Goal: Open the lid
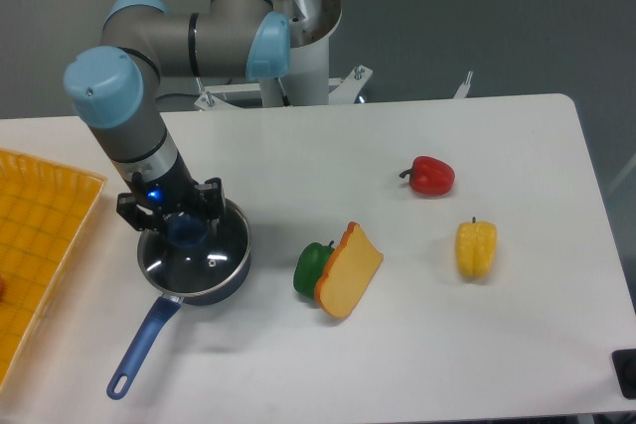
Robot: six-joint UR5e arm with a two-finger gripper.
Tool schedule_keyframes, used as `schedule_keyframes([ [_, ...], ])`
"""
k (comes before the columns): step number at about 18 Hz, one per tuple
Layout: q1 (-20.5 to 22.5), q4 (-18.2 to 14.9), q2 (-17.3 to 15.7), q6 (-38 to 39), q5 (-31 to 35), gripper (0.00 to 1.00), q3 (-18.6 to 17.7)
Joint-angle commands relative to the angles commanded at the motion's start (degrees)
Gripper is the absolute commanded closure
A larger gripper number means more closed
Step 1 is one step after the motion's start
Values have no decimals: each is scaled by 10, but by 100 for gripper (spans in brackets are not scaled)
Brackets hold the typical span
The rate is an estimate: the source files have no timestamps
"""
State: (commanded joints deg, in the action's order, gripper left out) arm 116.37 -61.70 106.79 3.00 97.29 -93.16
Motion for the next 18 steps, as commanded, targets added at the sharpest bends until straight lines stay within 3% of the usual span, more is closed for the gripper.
schedule_keyframes([
  [8,0,0,-1,-63,-1,36,0],
  [18,0,1,-1,-67,-6,36,-2],
])
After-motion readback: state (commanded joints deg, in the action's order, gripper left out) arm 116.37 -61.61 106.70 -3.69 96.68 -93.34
